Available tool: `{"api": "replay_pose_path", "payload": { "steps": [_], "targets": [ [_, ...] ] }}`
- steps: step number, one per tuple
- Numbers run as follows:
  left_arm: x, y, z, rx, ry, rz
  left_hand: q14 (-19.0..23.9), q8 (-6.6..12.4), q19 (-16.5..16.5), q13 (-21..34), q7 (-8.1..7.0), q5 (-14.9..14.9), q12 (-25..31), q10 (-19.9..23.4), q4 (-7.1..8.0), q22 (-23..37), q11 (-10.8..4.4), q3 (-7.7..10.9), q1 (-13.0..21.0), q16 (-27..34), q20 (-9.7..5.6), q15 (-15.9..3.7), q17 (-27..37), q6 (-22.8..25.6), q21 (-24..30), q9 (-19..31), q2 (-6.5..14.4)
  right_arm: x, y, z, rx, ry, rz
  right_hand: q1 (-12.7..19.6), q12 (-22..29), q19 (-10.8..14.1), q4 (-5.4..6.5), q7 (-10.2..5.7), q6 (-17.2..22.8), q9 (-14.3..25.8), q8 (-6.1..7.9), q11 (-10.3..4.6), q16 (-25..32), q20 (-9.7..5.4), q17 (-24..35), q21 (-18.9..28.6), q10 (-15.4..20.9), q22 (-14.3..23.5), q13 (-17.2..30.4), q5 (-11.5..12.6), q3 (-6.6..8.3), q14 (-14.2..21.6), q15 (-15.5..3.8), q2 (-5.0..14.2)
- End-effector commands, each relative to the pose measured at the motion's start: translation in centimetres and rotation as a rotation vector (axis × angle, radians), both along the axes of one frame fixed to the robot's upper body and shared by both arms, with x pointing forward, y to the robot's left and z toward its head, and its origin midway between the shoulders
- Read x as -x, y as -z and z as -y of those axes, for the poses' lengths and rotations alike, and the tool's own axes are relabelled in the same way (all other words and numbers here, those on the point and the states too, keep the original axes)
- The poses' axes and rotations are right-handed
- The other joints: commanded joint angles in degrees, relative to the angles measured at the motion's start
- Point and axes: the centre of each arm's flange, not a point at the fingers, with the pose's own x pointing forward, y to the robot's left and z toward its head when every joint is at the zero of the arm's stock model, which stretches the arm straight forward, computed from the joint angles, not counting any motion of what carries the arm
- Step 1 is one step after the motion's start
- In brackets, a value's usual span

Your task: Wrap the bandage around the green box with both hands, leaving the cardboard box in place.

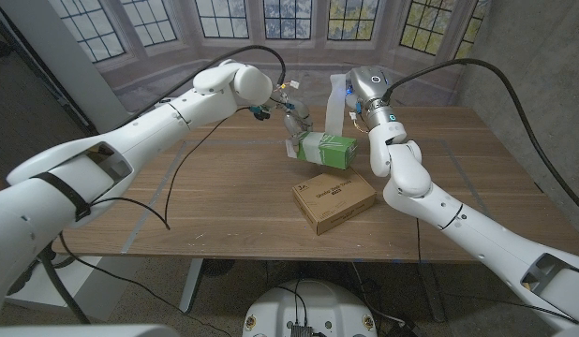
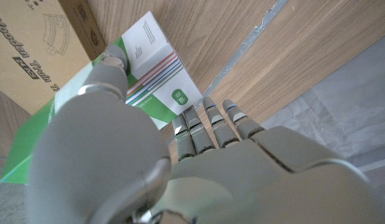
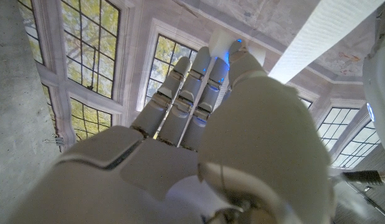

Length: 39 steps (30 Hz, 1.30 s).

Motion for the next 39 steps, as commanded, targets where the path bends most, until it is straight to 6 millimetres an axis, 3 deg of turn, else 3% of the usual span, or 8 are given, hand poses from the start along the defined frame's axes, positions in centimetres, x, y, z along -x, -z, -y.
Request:
{"api": "replay_pose_path", "payload": {
  "steps": [1, 21, 39],
  "targets": [
    [-0.4, 0.0, 0.0, 0.015, 0.003, 0.003, 0.42, 0.72, 0.53, 0.11, 1.74, 0.32, 0.25, 0.61, 1.14, 0.33, -0.02, 1.68, -5.77, -0.12, -0.08, 0.16, 0.09, 7.67, 0.12, 0.18, 7.5, 1.1, 0.3, -0.3, -0.009, -0.009, -0.006, 0.07, 0.29, 0.33, 0.15, 0.36, -0.05, 0.12, -0.08, -1.9, -0.1, -3.21, 0.23, 0.22, 2.2, 0.13, 0.29, 0.29, -0.07, 0.27, -5.01, 0.49],
    [-1.6, -1.7, 0.3, 0.053, 0.008, 0.029, 0.45, 0.71, 0.52, 0.17, 1.66, 0.3, 0.18, 0.64, 1.15, 0.33, 0.1, 1.77, -6.06, -0.15, -0.08, 0.17, 0.11, 7.64, 0.11, 0.17, 7.49, 3.8, 1.9, -1.6, -0.037, -0.043, -0.027, 0.35, 0.32, 0.4, 0.02, 0.67, -0.16, 0.15, -0.19, -1.69, -0.08, -2.94, 0.46, 0.25, 2.24, 0.13, 0.42, 0.27, -0.14, 0.24, -4.98, 0.48],
    [-2.2, -1.0, 0.7, 0.034, 0.03, 0.011, 0.6, 0.67, 0.56, 0.22, 1.79, 0.29, 0.14, 0.72, 1.16, 0.33, 0.15, 1.77, -6.26, -0.08, -0.05, 0.12, 0.16, 7.56, 0.11, 0.17, 7.59, 5.0, 2.7, -2.0, -0.057, -0.03, -0.029, 0.48, 0.31, 0.41, 0.03, 0.67, -0.16, 0.18, -0.26, -1.61, -0.06, -2.88, 0.71, 0.25, 2.23, 0.13, 0.51, 0.27, -0.23, 0.18, -4.99, 0.49]
  ]
}}
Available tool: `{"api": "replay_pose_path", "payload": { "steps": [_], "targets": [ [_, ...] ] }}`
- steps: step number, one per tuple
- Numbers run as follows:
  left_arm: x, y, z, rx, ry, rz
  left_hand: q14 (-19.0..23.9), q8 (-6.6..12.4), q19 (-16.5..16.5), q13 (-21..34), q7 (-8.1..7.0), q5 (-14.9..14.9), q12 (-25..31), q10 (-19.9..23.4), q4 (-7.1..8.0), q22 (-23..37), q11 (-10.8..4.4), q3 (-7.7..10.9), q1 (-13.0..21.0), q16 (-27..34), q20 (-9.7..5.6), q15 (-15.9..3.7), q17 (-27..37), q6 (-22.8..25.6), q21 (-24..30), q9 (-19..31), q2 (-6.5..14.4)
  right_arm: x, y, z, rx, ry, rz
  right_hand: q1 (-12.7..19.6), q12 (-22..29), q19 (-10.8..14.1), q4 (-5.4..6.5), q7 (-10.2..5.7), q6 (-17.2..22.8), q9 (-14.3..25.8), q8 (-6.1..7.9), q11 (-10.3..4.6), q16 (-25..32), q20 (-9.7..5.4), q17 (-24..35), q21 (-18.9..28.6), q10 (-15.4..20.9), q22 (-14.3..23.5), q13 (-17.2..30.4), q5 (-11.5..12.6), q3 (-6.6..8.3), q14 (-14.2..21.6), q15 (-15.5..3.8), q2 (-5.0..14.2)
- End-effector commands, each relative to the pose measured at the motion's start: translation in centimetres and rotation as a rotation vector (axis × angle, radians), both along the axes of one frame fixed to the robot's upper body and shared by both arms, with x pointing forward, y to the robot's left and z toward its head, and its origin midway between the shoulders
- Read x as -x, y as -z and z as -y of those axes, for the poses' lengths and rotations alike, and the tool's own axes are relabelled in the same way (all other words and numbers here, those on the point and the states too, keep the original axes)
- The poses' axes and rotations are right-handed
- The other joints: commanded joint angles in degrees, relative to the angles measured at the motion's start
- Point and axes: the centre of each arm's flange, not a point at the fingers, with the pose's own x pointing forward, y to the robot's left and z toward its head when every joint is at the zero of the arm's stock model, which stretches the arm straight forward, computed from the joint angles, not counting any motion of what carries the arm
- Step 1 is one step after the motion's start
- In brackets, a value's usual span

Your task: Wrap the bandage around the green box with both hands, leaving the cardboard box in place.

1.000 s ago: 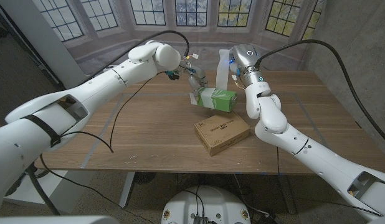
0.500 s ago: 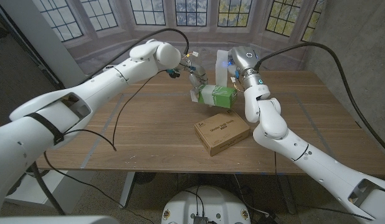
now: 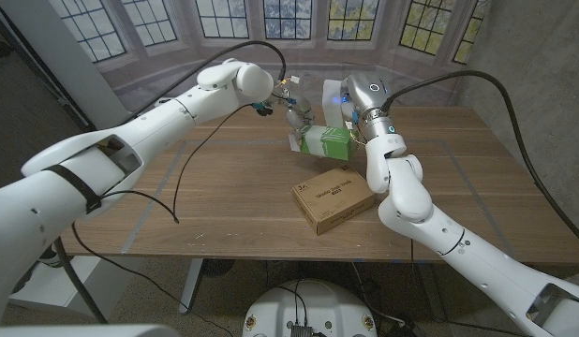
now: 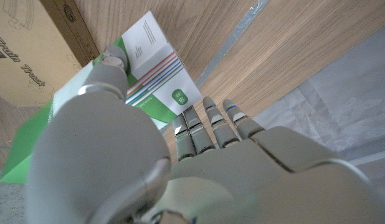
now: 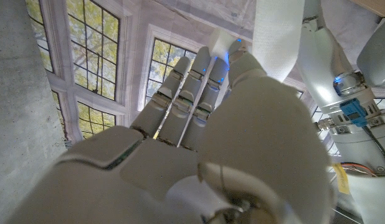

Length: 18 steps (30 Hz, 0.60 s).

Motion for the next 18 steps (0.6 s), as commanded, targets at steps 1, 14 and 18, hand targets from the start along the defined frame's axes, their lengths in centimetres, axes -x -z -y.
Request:
{"api": "replay_pose_path", "payload": {
  "steps": [1, 14, 18],
  "targets": [
    [-0.3, 0.2, 0.2, -0.008, 0.012, -0.007, 0.59, 0.68, 0.57, 0.23, 1.76, 0.29, 0.25, 0.38, 1.23, 0.33, -0.17, 1.68, -6.26, -0.1, -0.03, 0.11, 0.17, 7.58, 0.11, 0.15, 7.56, 0.9, 0.4, -0.3, -0.016, -0.003, -0.001, 0.38, 0.31, 0.41, 0.04, 0.36, 0.11, 0.15, -0.28, -1.74, -0.07, -2.87, 0.17, 0.25, 2.05, 0.12, 0.42, 0.21, -0.23, 0.16, -4.99, 0.51],
    [-1.4, -0.1, 0.3, -0.019, 0.009, -0.009, 0.65, 0.73, 0.59, 0.27, 1.78, 0.31, 0.23, 0.46, 1.14, 0.33, -0.06, 1.71, -6.25, -0.09, -0.03, 0.07, 0.16, 7.72, 0.12, 0.16, 7.63, 2.7, 0.5, -0.5, -0.018, -0.005, 0.01, 0.45, 0.26, 0.37, 0.05, 0.44, 0.16, 0.17, -0.31, -1.72, -0.05, -2.85, 0.32, 0.23, 2.01, 0.12, 0.46, 0.21, -0.27, 0.19, -4.99, 0.55],
    [-1.8, -0.2, 0.7, -0.024, 0.012, -0.008, 0.64, 0.73, 0.57, 0.29, 1.78, 0.3, 0.22, 0.48, 1.18, 0.33, -0.1, 1.72, -6.34, -0.1, -0.01, 0.1, 0.18, 7.72, 0.11, 0.16, 7.67, 3.4, 0.6, -0.4, -0.022, -0.006, 0.013, 0.53, 0.26, 0.42, 0.0, 0.45, 0.09, 0.17, -0.35, -1.77, -0.05, -2.82, 0.38, 0.25, 2.0, 0.12, 0.48, 0.2, -0.3, 0.18, -4.97, 0.49]
  ]
}}
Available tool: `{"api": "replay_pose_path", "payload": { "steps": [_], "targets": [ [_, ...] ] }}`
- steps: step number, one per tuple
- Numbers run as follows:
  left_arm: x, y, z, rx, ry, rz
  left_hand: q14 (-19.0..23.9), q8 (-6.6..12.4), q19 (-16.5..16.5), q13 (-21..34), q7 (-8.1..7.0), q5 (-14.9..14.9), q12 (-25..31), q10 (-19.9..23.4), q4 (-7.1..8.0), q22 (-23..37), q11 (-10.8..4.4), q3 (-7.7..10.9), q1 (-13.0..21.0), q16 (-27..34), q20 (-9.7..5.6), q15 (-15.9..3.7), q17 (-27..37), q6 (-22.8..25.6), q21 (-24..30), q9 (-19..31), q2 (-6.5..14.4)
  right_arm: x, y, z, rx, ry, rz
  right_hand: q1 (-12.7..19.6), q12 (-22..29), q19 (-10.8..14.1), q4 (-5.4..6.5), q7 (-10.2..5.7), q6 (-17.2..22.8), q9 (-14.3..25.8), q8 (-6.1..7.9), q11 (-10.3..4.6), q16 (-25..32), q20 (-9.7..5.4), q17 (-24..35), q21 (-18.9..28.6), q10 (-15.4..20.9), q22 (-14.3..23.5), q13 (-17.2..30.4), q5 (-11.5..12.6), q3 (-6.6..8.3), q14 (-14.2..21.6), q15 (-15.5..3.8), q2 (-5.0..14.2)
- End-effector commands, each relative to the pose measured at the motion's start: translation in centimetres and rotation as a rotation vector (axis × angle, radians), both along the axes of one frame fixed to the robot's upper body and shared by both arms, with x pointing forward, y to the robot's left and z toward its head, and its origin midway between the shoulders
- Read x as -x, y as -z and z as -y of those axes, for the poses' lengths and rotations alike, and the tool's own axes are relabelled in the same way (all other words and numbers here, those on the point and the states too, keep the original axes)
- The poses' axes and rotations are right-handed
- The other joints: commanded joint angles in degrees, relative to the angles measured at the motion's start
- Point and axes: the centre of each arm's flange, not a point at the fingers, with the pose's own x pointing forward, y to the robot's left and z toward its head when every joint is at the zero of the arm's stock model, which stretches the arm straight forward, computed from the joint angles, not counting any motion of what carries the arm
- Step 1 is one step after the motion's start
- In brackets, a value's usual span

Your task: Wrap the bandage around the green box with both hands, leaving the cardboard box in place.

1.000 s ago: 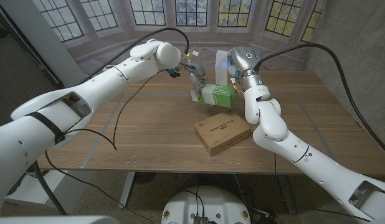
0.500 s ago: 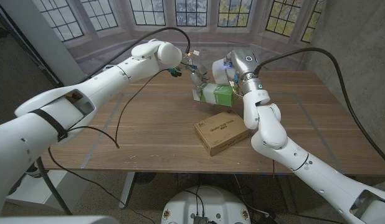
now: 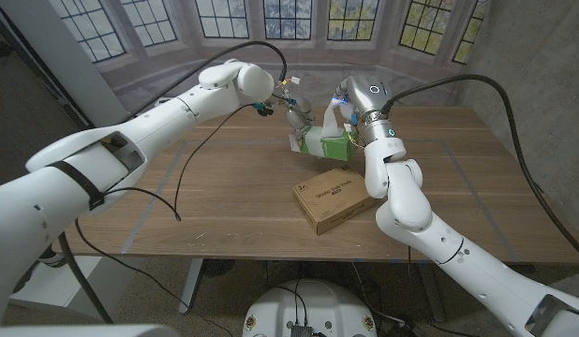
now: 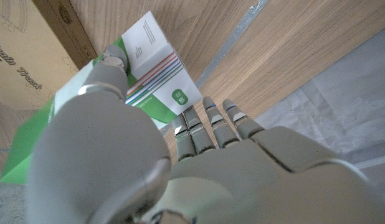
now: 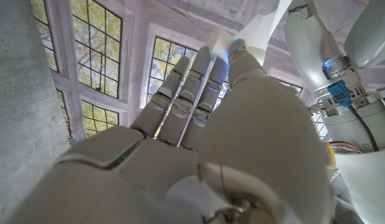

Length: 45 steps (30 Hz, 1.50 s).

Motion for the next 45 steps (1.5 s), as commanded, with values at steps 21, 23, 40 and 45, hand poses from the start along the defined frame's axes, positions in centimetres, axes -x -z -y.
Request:
{"api": "replay_pose_path", "payload": {
  "steps": [21, 23, 40, 45],
  "targets": [
    [-2.7, -1.6, 1.0, 0.018, -0.042, 0.047, 0.69, 0.64, 0.62, 0.36, 1.74, 0.41, 0.27, 0.37, 0.9, 0.05, -0.26, 2.11, -6.03, -0.12, 0.07, 0.04, 0.15, 7.52, 0.12, 0.15, 7.92, 3.6, 0.7, -2.0, -0.039, -0.049, -0.034, 0.66, 0.44, 0.42, 0.05, 0.66, 0.02, 0.21, -0.12, -1.36, -0.05, -2.46, 0.47, 0.25, 1.91, 0.13, 0.67, 0.22, -0.39, -0.06, -4.93, 0.71],
    [-2.9, -1.9, 0.8, 0.031, -0.051, 0.053, 0.68, 0.64, 0.62, 0.37, 1.79, 0.42, 0.27, 0.4, 0.94, 0.05, -0.21, 2.14, -6.06, -0.12, 0.04, 0.03, 0.17, 7.52, 0.12, 0.15, 7.98, 3.6, 0.7, -2.1, -0.039, -0.051, -0.036, 0.72, 0.46, 0.42, 0.0, 0.7, 0.06, 0.21, -0.12, -1.56, -0.03, -2.44, 0.52, 0.25, 1.94, 0.12, 0.69, 0.2, -0.43, -0.06, -4.93, 0.63],
    [-3.5, -3.8, 0.4, 0.098, -0.113, 0.106, 1.04, 0.72, 0.85, 0.44, 2.08, 0.34, 0.34, 0.69, 1.19, 0.06, 0.16, 2.09, -6.84, -0.07, 0.37, 0.15, 0.19, 7.75, 0.19, 0.16, 7.68, 4.6, 1.2, -3.0, -0.059, -0.095, -0.063, 0.88, 0.44, 0.44, 0.0, 0.97, 0.06, 0.22, -0.2, -1.39, 0.02, -2.2, 0.84, 0.25, 1.94, 0.12, 0.73, 0.18, -0.49, -0.13, -4.91, 0.68],
    [-3.4, -3.8, 0.5, 0.104, -0.114, 0.11, 1.08, 0.71, 0.89, 0.46, 2.03, 0.31, 0.31, 0.62, 1.29, 0.06, 0.24, 2.06, -7.1, -0.07, 0.34, 0.16, 0.22, 7.75, 0.2, 0.17, 7.64, 4.8, 1.5, -3.3, -0.066, -0.108, -0.073, 0.91, 0.46, 0.42, 0.01, 0.99, 0.02, 0.23, -0.25, -1.27, 0.05, -2.17, 0.95, 0.24, 2.06, 0.12, 0.69, 0.18, -0.51, -0.11, -4.91, 0.69]
  ]
}}
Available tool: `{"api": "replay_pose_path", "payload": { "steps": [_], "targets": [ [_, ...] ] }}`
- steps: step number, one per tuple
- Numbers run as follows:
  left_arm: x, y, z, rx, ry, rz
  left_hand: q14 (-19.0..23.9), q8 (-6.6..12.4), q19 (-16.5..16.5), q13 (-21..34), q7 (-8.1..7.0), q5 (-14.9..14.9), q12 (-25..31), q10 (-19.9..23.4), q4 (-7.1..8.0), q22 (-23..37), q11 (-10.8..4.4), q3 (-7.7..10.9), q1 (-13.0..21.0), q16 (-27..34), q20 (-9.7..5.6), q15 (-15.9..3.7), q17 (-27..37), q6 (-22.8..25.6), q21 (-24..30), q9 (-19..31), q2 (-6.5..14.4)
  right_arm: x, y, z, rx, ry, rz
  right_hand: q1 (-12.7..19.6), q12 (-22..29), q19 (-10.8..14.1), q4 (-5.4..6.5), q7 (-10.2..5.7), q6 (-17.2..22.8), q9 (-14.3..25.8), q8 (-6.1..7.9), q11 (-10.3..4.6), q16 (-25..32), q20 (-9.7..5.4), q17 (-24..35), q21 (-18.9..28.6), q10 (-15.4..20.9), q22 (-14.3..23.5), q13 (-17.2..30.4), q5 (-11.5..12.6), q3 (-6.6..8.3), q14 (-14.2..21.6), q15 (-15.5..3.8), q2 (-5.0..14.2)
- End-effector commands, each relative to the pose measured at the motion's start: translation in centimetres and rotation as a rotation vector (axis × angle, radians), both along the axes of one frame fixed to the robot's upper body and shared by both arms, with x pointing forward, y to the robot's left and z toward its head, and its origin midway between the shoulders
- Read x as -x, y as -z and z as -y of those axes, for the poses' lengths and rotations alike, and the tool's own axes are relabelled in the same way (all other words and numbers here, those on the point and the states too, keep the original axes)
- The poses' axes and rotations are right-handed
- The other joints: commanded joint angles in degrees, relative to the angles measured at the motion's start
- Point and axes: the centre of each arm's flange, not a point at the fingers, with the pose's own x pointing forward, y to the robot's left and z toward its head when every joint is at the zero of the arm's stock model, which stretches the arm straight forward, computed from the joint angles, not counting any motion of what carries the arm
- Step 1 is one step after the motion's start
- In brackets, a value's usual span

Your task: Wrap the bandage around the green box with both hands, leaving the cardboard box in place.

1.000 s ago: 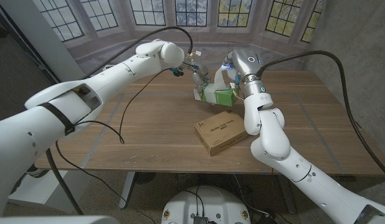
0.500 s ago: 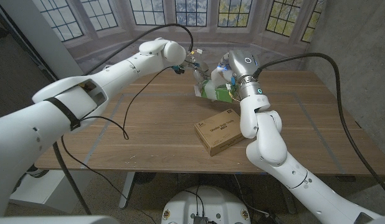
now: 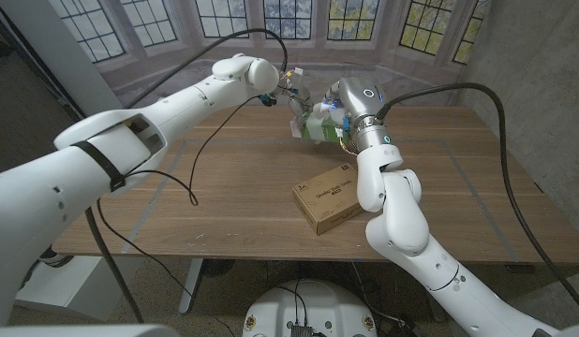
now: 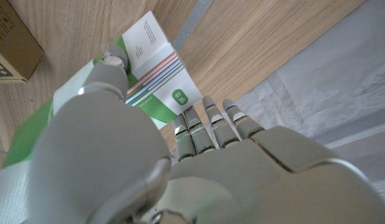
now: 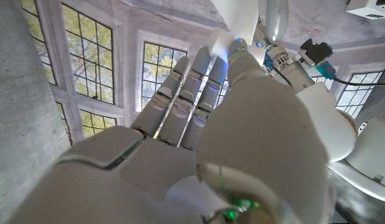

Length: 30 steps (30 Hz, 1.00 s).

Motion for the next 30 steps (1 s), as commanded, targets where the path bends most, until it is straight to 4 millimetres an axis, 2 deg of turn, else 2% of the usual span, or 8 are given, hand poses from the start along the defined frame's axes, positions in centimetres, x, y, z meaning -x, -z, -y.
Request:
{"api": "replay_pose_path", "payload": {
  "steps": [1, 30],
  "targets": [
    [0.0, -0.7, 0.0, 0.029, -0.016, 0.024, 0.36, 0.73, 0.71, 0.2, 2.0, 0.31, 0.33, 0.39, 1.57, 0.08, -0.09, 1.73, -7.09, -0.08, 0.11, 0.09, 0.2, 7.8, 0.21, 0.21, 7.56, 0.7, 0.6, -0.7, -0.014, -0.031, -0.021, 0.32, 0.44, 0.42, 0.06, 0.34, 0.04, 0.22, -0.24, -1.3, 0.04, -2.18, 0.16, 0.25, 2.02, 0.12, 0.65, 0.33, 0.04, -0.14, -4.92, 0.46],
    [1.4, -2.2, -0.5, 0.094, -0.017, 0.066, 0.51, 0.63, 0.92, 0.3, 2.37, 0.32, 0.27, 0.29, 1.59, 0.1, 0.35, 1.78, -7.66, -0.1, 0.23, 0.24, 0.22, 7.67, 0.24, 0.24, 7.55, 1.5, 3.6, -1.9, -0.034, -0.106, -0.112, 0.45, 0.47, 0.5, 0.1, 0.65, 0.19, 0.25, -0.34, -1.21, 0.03, -2.09, 0.64, 0.26, 2.05, 0.11, 0.68, 0.31, -0.06, -0.16, -4.92, 0.53]
  ]
}}
